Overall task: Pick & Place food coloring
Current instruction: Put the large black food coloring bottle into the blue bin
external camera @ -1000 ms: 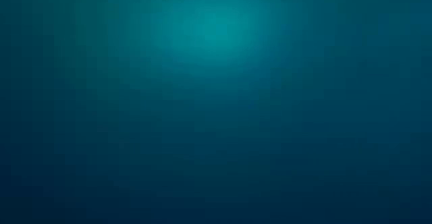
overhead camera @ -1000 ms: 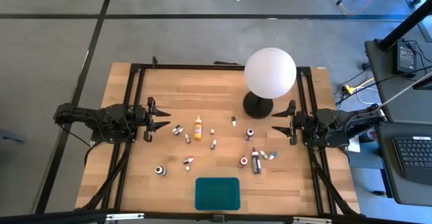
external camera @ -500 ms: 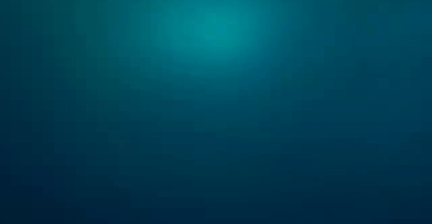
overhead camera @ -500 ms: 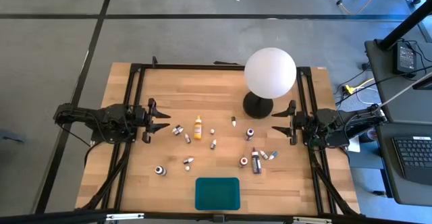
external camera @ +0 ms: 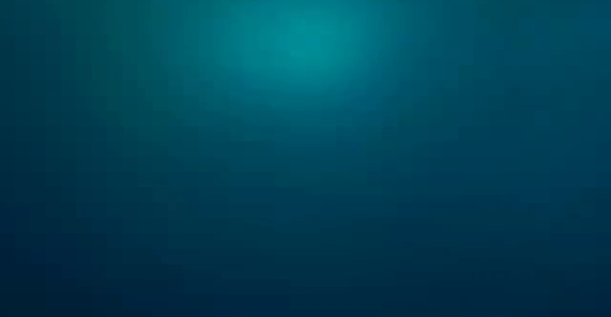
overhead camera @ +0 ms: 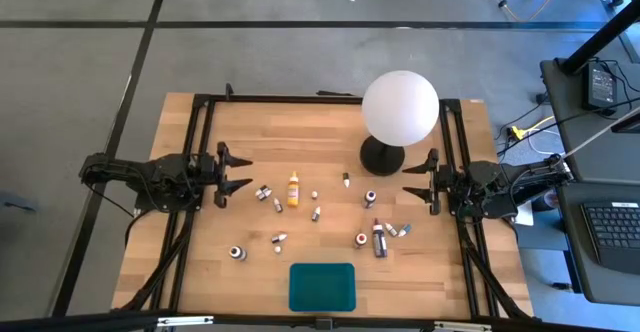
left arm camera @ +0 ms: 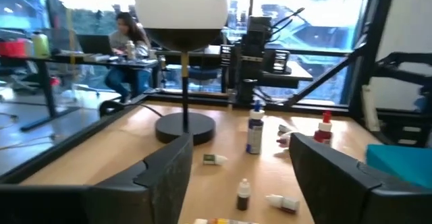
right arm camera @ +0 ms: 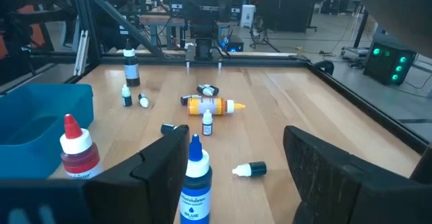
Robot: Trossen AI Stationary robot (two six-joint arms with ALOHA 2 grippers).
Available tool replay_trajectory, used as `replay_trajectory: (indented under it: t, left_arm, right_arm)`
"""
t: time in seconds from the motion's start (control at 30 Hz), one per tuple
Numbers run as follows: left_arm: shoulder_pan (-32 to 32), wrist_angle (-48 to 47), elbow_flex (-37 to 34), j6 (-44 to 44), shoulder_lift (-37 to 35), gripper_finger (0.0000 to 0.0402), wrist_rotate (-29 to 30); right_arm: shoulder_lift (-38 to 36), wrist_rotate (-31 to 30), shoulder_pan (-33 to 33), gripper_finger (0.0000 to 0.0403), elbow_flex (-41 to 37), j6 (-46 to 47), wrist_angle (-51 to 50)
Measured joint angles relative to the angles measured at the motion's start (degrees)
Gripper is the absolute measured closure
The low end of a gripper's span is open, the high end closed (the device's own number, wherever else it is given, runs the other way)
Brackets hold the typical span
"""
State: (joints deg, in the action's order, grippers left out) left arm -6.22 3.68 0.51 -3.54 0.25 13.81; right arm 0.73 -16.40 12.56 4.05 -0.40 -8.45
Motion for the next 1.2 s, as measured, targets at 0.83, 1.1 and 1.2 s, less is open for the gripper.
replay_trajectory:
  t: [0.83, 1.1, 1.2]
  left_arm:
    - [-0.13, 15.72, 2.20, -6.48, 5.63, 0.0156, -1.53]
    - [-1.98, 4.04, 18.55, -8.35, 26.92, 0.0158, -0.87]
    - [-4.15, -4.47, 27.86, -10.68, 36.97, 0.0160, -0.29]
  right_arm:
    - [0.00, 0.00, 0.00, 0.0160, -0.01, 0.17, -0.44]
    - [0.00, -0.02, 0.00, 0.0160, -0.01, -1.35, 0.04]
    - [0.00, -0.02, 0.00, 0.0160, 0.00, -1.48, 0.02]
